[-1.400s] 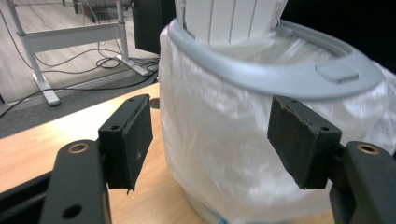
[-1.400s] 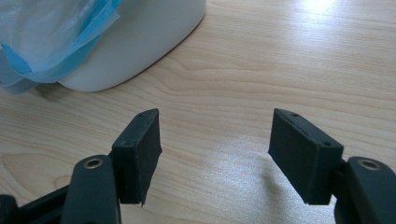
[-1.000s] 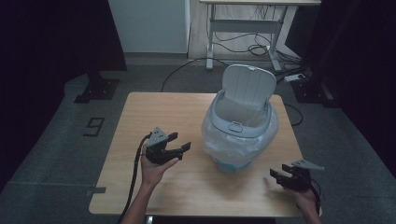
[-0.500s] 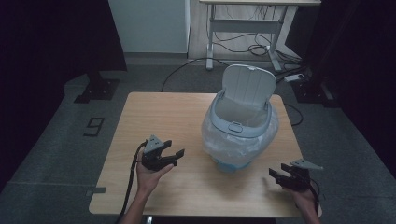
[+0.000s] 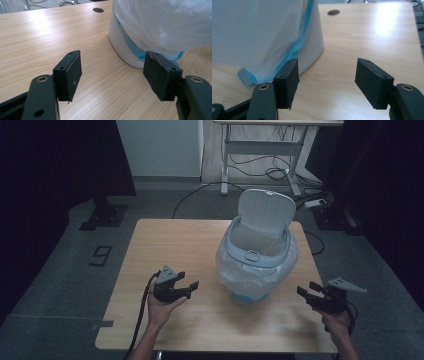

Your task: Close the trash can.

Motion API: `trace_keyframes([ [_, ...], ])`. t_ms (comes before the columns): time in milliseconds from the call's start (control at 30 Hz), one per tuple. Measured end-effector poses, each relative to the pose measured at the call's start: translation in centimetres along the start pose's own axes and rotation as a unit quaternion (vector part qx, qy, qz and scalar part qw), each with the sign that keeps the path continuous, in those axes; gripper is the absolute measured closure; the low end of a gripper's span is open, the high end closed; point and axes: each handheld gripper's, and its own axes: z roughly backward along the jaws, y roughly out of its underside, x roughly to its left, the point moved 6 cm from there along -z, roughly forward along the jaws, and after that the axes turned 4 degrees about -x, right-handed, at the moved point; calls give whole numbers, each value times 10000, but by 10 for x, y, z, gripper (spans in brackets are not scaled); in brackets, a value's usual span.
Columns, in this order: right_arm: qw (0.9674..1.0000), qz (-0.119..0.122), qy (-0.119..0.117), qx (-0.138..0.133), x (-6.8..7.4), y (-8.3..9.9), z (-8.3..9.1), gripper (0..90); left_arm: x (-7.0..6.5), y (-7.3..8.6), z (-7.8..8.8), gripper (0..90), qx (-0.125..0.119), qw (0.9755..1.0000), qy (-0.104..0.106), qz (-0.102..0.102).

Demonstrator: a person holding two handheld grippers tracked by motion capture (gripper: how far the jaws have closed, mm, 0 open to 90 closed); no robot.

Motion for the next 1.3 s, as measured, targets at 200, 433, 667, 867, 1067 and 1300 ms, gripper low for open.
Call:
trace_keyframes([
  [200, 9997, 40, -124, -213, 2, -39, 13, 348, 1, 2, -1, 304, 35, 10000, 24, 17],
  [433, 9985, 338, -220, -377, 18, -85, 20, 331, 2, 6, -2, 300, 88, 9999, 68, 45],
  [667, 9975, 444, -300, -462, 28, -120, 19, 326, 4, 8, -2, 301, 101, 9999, 57, 91],
  [867, 9965, 507, -352, -569, 33, -147, 16, 324, 4, 7, -1, 303, 67, 9999, 54, 109],
  [1067, 9956, 540, -491, -590, 39, -166, 3, 315, 3, 6, 1, 302, 49, 9999, 79, 109],
  [1300, 9951, 572, -499, -625, 46, -179, -25, 269, 3, 7, 1, 301, 82, 9998, 118, 118],
])
